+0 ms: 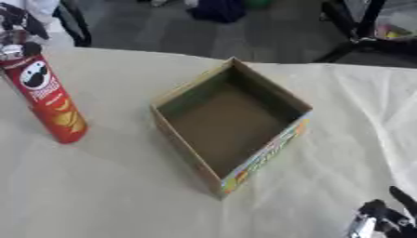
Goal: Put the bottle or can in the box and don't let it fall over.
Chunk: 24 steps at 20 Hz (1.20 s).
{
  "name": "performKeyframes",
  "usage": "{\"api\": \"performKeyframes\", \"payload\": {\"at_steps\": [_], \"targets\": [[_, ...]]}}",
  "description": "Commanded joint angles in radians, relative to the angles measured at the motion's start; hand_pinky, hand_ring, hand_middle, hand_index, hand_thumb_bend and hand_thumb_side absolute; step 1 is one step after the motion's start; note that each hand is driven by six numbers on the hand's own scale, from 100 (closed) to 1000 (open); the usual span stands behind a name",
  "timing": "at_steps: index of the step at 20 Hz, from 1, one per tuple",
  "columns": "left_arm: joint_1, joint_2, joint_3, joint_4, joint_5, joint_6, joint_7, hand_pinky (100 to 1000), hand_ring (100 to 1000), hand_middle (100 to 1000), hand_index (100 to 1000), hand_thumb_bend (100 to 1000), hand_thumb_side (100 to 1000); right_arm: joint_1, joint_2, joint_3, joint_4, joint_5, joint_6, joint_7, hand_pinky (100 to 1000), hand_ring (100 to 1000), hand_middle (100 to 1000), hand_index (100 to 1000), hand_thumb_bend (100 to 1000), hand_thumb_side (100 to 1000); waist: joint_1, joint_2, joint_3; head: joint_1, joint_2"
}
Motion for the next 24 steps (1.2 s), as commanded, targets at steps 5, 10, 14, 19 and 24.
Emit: {"api": "performKeyframes", "payload": {"at_steps": [5, 10, 14, 19, 24], "targets": [[-0.008, 0.041, 0.003, -0.001, -0.023, -0.295, -0.270, 553, 760, 787, 843, 382, 1000, -0.002, -0.009, -0.004, -0.012, 0.000, -0.006, -0.001, 370, 573, 743, 952, 100, 631, 0.006, -0.017, -0.002, 0.003, -0.008], [-0.004, 0.044, 0.003, 0.006, -0.036, -0.312, -0.270, 561, 765, 788, 843, 412, 1000, -0.003, -0.008, -0.004, -0.012, 0.000, -0.008, -0.001, 370, 573, 743, 952, 100, 632, 0.006, -0.016, -0.001, 0.003, -0.007], [0.004, 0.046, 0.002, 0.007, -0.034, -0.322, -0.270, 555, 761, 785, 842, 374, 1000, -0.004, -0.008, -0.005, -0.012, 0.000, -0.009, -0.001, 371, 573, 743, 952, 100, 632, 0.005, -0.015, 0.000, 0.004, -0.008], [0.014, 0.047, -0.002, 0.016, -0.028, -0.326, -0.270, 540, 752, 779, 839, 366, 1000, -0.004, -0.005, -0.004, -0.012, 0.000, -0.008, -0.001, 370, 573, 743, 952, 100, 632, 0.003, -0.014, -0.001, 0.004, -0.009], [0.025, 0.046, -0.015, 0.044, -0.008, -0.342, -0.270, 495, 724, 766, 838, 368, 1000, -0.004, -0.002, -0.002, -0.012, 0.001, -0.007, -0.001, 370, 573, 743, 952, 100, 627, 0.000, -0.012, -0.002, 0.005, -0.009]]}}
